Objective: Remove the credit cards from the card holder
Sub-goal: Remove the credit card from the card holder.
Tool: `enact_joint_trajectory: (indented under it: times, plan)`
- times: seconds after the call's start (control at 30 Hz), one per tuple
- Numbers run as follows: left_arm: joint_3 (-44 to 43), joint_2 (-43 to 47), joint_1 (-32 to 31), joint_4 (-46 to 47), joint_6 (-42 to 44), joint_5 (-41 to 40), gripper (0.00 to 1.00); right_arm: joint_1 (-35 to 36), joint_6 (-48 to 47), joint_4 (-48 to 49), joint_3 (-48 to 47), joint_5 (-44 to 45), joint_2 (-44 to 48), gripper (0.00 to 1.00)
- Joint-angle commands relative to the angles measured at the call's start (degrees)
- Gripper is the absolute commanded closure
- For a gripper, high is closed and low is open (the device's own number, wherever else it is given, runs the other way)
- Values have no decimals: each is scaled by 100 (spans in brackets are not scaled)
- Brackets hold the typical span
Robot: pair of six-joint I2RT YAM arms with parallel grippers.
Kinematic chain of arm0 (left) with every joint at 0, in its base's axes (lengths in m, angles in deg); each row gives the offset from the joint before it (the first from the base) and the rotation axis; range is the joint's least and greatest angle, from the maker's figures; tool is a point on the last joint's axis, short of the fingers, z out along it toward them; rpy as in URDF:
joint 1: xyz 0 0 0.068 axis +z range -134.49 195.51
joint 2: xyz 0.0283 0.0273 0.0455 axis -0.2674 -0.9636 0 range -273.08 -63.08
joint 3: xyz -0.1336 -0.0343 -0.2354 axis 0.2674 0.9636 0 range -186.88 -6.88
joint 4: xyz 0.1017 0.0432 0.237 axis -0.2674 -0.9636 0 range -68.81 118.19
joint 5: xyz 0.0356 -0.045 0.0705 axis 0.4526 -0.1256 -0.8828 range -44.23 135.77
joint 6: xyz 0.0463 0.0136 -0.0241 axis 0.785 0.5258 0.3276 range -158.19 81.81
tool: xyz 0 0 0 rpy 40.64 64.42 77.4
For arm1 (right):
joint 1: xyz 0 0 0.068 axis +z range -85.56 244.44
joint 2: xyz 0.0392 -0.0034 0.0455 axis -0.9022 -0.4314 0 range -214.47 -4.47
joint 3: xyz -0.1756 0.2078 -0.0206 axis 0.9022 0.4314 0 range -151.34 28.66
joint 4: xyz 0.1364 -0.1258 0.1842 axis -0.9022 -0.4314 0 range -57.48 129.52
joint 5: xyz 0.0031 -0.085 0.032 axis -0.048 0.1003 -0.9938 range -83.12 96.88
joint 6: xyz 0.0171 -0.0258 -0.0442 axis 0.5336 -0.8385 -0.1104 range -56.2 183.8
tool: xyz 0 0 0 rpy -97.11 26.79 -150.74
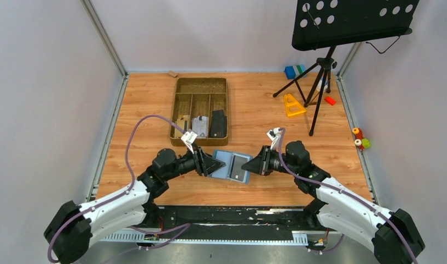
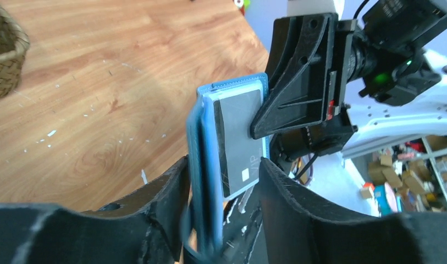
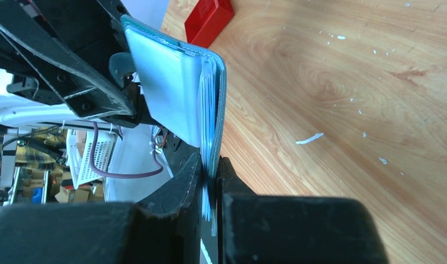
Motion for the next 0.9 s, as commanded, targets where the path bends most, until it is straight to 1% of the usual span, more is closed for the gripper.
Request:
enact_joint_trajectory:
  times: [0.0,0.1,0.13,0.17,0.2,0.33,0.47,0.67,0.87]
  plan:
    - [267,769,108,-85,55,-575,38,24,184,136,16,475,416,100]
    - [276,1020,176,-377,59,-639,17,22,260,72,94,711,661,100]
    - [286,1067,198,-407,11,-632,6,21,295,78,131,770,752,100]
    - [305,1068,235,-412,-94,-646,1,26,331,86,164,835,804,100]
    - [344,1046,283,-386,-254,-640,0,21,371,104,199,881,857,100]
    - [644,689,484,461,-792,-368,0,27,511,216,294,1025,981,100]
    - [715,427,488,1184,-784,2,0,21,531,221,300,1073,980,100]
    - [604,586,488,868,-535,-102,0,26,474,315,310,1063,865,100]
    - [622,693,484,809,-412,-333,0,27,427,445,300,999,678,100]
